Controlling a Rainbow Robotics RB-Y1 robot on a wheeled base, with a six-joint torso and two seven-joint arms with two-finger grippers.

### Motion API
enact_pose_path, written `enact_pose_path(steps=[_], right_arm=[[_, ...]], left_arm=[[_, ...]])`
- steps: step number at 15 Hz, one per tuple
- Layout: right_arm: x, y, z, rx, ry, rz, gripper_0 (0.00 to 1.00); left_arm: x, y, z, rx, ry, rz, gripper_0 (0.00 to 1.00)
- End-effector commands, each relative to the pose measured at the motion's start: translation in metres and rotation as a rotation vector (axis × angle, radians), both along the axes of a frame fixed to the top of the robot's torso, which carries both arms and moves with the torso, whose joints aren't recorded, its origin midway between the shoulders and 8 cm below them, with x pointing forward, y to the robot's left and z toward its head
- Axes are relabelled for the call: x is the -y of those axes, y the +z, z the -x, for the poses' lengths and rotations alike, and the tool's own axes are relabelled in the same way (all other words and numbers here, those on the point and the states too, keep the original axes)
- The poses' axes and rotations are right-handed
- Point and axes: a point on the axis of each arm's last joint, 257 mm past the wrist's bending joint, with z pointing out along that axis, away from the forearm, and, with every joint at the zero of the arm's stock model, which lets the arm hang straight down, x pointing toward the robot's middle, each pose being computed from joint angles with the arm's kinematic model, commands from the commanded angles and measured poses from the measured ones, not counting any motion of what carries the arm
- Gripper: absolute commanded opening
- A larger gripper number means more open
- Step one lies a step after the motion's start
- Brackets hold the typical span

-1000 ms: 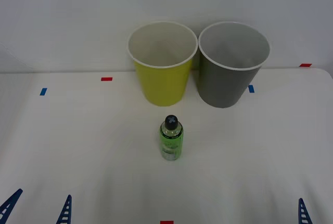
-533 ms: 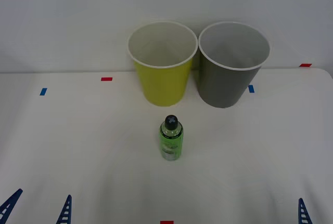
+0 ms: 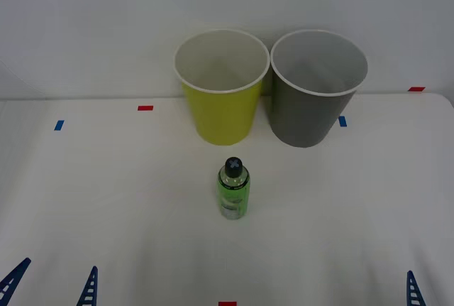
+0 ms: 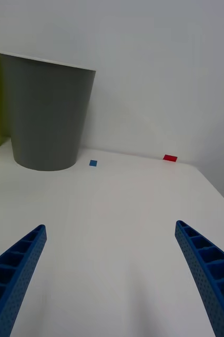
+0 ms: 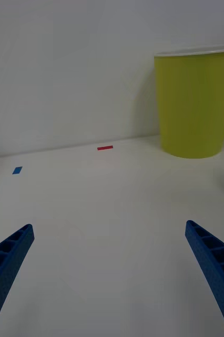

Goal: Put cans in the gray bin and PET bottles in the light green bin.

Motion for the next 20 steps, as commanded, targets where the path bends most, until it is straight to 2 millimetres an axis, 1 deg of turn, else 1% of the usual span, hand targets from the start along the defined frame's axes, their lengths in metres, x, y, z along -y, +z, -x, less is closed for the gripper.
enact_pose_path(steps=[1, 20], right_arm=[[0.0, 0.0, 0.0, 0.0, 0.0, 0.0, 0.85], [0.0, 0.0, 0.0, 0.0, 0.0, 0.0, 0.85]], left_arm=[[0.0, 0.0, 0.0, 0.0, 0.0, 0.0, 1.0], [0.0, 0.0, 0.0, 0.0, 0.0, 0.0, 1.0]])
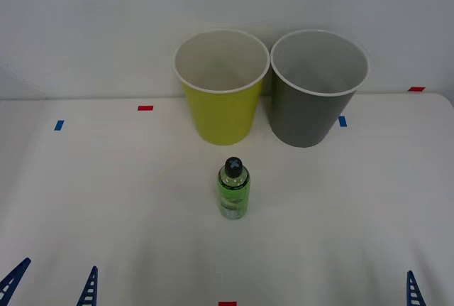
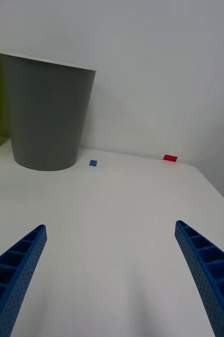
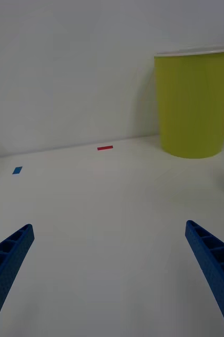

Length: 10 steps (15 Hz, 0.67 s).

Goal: Put cans in the gray bin and PET bottles in the light green bin.

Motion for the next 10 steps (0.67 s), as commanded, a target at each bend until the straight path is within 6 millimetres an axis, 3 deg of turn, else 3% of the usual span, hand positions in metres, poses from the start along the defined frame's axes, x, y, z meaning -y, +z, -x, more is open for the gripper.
enact_pose_path(steps=[1, 10], right_arm=[[0.0, 0.0, 0.0, 0.0, 0.0, 0.0, 0.84], [0.0, 0.0, 0.0, 0.0, 0.0, 0.0, 0.84]], left_arm=[[0.0, 0.0, 0.0, 0.0, 0.0, 0.0, 1.0], [0.0, 0.0, 0.0, 0.0, 0.0, 0.0, 1.0]])
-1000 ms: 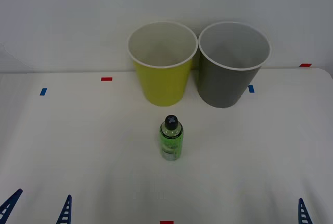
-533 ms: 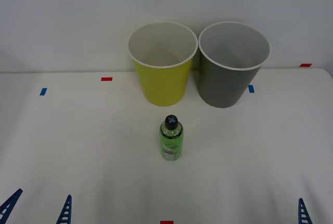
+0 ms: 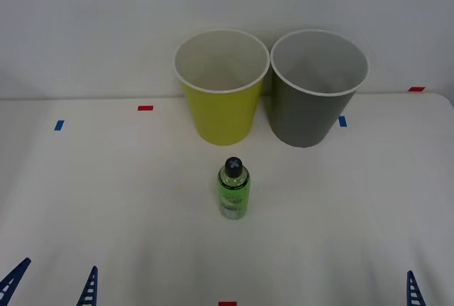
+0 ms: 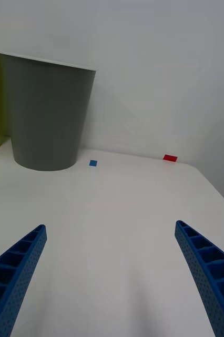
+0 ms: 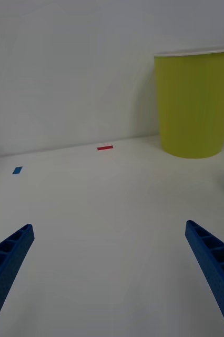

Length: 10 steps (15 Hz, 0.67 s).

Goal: Put cans in the gray bin and PET bottles in the light green bin.

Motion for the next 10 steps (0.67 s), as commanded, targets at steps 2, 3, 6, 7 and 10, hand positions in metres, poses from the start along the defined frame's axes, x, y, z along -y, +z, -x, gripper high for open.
enact_pose_path(steps=[2, 3, 6, 7, 10], right_arm=[[0.0, 0.0, 0.0, 0.0, 0.0, 0.0, 0.85], [0.0, 0.0, 0.0, 0.0, 0.0, 0.0, 0.84], [0.0, 0.0, 0.0, 0.0, 0.0, 0.0, 0.85], [0.0, 0.0, 0.0, 0.0, 0.0, 0.0, 0.84], [0.0, 0.0, 0.0, 0.0, 0.0, 0.0, 0.85]], left_arm=[[0.0, 0.0, 0.0, 0.0, 0.0, 0.0, 1.0], [0.0, 0.0, 0.0, 0.0, 0.0, 0.0, 1.0], [0.0, 0.0, 0.0, 0.0, 0.0, 0.0, 1.0], [0.001, -0.018, 0.002, -0.036, 0.006, 0.009, 1.0], [0.005, -0.014, -0.002, 0.005, -0.018, 0.0, 1.0]])
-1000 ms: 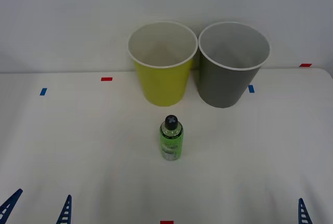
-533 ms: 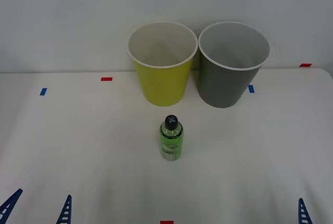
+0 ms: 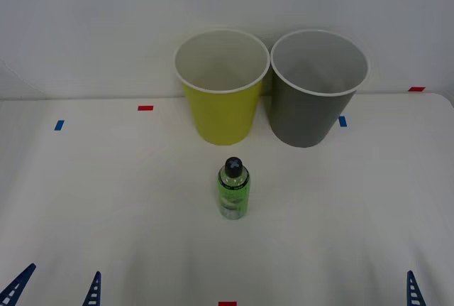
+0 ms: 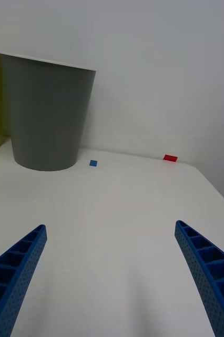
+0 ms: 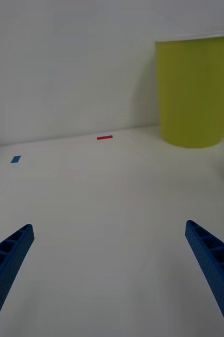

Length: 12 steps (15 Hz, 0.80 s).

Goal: Put cans in the gray bin and PET bottles in the light green bin.

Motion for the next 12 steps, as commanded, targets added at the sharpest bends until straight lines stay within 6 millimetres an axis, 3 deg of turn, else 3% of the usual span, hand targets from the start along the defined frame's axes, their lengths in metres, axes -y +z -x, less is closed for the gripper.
enact_pose_path(steps=[1, 4, 7, 9, 12], right_arm=[[0.0, 0.0, 0.0, 0.0, 0.0, 0.0, 0.85], [0.0, 0.0, 0.0, 0.0, 0.0, 0.0, 0.84], [0.0, 0.0, 0.0, 0.0, 0.0, 0.0, 0.85], [0.0, 0.0, 0.0, 0.0, 0.0, 0.0, 0.84], [0.0, 0.0, 0.0, 0.0, 0.0, 0.0, 0.84]], left_arm=[[0.008, 0.006, -0.006, 0.045, -0.041, -0.013, 1.0], [0.035, 0.012, -0.026, 0.088, -0.173, -0.033, 1.0], [0.069, -0.009, -0.044, 0.101, -0.35, -0.074, 1.0], [0.097, -0.008, -0.051, 0.124, -0.458, -0.082, 1.0], [0.12, -0.01, -0.058, 0.131, -0.551, -0.083, 1.0]])
